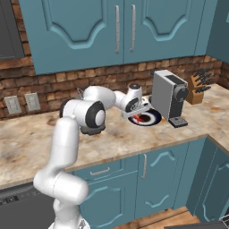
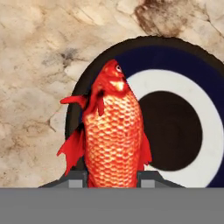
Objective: Take the fish from the oven and place it on the plate on the counter.
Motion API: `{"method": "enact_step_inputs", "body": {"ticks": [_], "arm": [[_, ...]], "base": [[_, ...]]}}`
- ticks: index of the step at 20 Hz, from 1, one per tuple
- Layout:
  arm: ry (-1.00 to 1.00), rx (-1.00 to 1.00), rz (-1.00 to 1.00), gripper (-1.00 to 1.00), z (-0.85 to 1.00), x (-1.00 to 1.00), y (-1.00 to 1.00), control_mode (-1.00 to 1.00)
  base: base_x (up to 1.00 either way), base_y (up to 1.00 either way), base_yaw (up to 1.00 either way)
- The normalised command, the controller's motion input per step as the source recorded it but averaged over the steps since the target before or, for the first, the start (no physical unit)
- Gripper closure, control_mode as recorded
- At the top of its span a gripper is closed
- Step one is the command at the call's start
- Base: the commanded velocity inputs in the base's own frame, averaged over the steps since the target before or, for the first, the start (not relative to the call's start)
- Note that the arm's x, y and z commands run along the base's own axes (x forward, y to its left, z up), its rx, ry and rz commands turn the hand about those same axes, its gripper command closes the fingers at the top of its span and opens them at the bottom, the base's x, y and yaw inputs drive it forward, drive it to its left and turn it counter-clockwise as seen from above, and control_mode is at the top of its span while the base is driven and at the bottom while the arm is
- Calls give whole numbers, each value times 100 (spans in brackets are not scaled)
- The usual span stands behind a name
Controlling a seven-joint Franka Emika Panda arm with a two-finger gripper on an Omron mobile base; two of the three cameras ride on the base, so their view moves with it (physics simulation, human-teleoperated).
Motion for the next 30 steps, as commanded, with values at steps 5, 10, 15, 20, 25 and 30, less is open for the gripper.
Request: {"method": "enact_step_inputs", "body": {"ticks": [5, 10, 15, 20, 25, 30], "arm": [[0, 4, 1, 100, -26, 11, -22, -100], [0, 1, 0, 100, -15, 25, -12, -100], [0, 0, 0, 100, 0, 20, 0, -100], [0, 0, 0, -100, 0, 1, 0, -100], [0, 0, 0, -100, 0, 0, 0, -100], [0, 0, 0, -100, 0, -2, 0, -100]], "base": [[0, 0, 0], [0, 0, 0], [0, 0, 0], [0, 0, 0], [0, 0, 0], [0, 0, 0]]}}
